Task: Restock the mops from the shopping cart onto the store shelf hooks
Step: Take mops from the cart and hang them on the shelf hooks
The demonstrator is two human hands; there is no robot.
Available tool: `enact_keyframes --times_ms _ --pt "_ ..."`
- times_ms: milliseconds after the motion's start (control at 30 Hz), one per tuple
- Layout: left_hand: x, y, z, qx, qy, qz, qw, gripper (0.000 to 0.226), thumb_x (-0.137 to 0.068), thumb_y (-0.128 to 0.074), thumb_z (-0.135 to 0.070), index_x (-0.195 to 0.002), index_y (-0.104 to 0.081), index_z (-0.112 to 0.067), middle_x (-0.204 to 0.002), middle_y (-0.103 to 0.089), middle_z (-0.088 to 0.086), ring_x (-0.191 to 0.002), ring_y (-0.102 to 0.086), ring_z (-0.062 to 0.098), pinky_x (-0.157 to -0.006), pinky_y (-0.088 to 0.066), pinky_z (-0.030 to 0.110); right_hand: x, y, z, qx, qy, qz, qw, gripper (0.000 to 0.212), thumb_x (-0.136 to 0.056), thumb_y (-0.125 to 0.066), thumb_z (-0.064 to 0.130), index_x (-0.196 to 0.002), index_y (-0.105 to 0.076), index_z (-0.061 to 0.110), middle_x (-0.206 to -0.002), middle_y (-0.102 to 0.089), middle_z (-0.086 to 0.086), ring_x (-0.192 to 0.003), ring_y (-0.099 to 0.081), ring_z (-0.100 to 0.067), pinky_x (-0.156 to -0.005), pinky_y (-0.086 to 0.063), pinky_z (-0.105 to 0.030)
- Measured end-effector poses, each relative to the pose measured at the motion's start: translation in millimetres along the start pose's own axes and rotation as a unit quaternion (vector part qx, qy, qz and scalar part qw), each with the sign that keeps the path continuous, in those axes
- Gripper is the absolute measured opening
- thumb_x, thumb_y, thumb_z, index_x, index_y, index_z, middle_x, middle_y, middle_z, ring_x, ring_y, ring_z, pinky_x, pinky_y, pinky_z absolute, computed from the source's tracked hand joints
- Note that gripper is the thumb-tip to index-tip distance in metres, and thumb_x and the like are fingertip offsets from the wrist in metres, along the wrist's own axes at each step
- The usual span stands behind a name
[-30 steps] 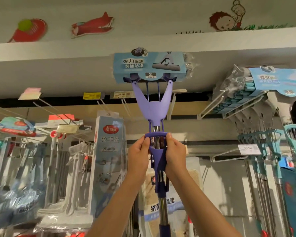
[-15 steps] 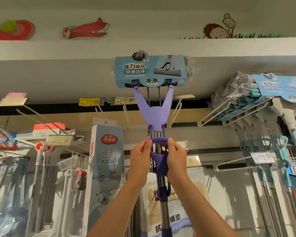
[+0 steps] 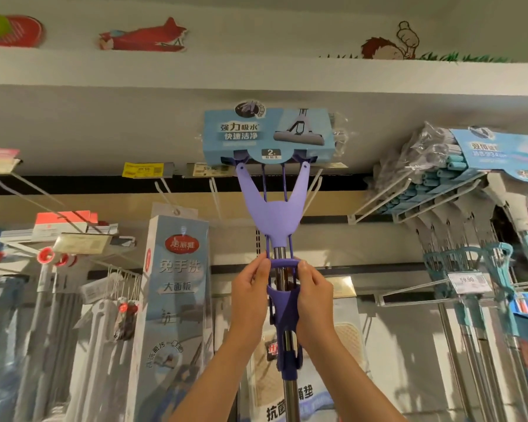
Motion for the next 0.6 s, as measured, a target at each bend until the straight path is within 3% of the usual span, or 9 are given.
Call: enact_keyframes --times_ms 133,233,333,467,600 --pt "-9 -7 -6 0.016 -0.016 -0.005 1.0 0.021 -0.102 -0.053 -0.027 -0.101 -0.074 -0.023 -0.094 -0.069 0.018 -0.075 -0.056 0.022 -0.067 -0.05 0.023 -12 -1 8 -0.007 -0.011 0.011 1.0 0.032 -0.105 -0.048 0.032 -0.09 -0.072 0.019 -0.076 -0.071 -0.003 -0.076 -0.068 -0.031 -0.074 -0.058 -0.046" --pt "-15 -10 -6 0.013 -0.022 -0.02 0.999 0.02 -0.1 -0.057 -0.028 -0.108 -0.074 -0.02 -0.096 -0.072 0.011 -0.079 -0.063 0.02 -0.07 -0.053 0.022 -19 0 11 -0.022 -0.036 0.016 0.999 0.034 -0.104 -0.05 0.034 -0.084 -0.074 0.02 -0.078 -0.073 -0.008 -0.084 -0.07 -0.045 -0.079 -0.058 -0.06" --pt "-19 -13 -8 0.028 -0.031 -0.033 0.999 0.019 -0.099 -0.059 -0.026 -0.105 -0.075 -0.016 -0.089 -0.074 0.001 -0.071 -0.06 0.008 -0.067 -0.05 0.019 -25 -3 15 -0.04 -0.062 0.029 0.997 0.035 -0.104 -0.051 0.033 -0.082 -0.075 0.019 -0.08 -0.075 -0.014 -0.085 -0.07 -0.048 -0.077 -0.056 -0.066" --pt "-26 -16 -10 0.03 -0.023 -0.052 0.998 0.017 -0.097 -0.063 -0.025 -0.105 -0.075 -0.016 -0.079 -0.074 -0.009 -0.062 -0.063 0.002 -0.061 -0.05 0.017 -35 -5 15 -0.055 -0.106 0.043 0.992 0.032 -0.105 -0.05 0.033 -0.095 -0.073 0.013 -0.087 -0.075 -0.02 -0.075 -0.07 -0.039 -0.08 -0.057 -0.064" --pt "-29 -17 -7 0.017 -0.011 -0.056 0.998 0.017 -0.098 -0.063 -0.026 -0.103 -0.076 -0.018 -0.087 -0.076 -0.006 -0.073 -0.069 0.008 -0.069 -0.054 0.021 -41 -6 7 -0.067 -0.13 0.038 0.988 0.033 -0.105 -0.049 0.034 -0.102 -0.071 0.01 -0.092 -0.074 -0.023 -0.072 -0.069 -0.036 -0.073 -0.059 -0.054"
Point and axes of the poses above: each hand's wrist, its own x-axis away from the middle knuckle, its own y-axis out of the back of the hand, z = x × y, the point moved 1 cm from there along -x, towards the middle knuckle
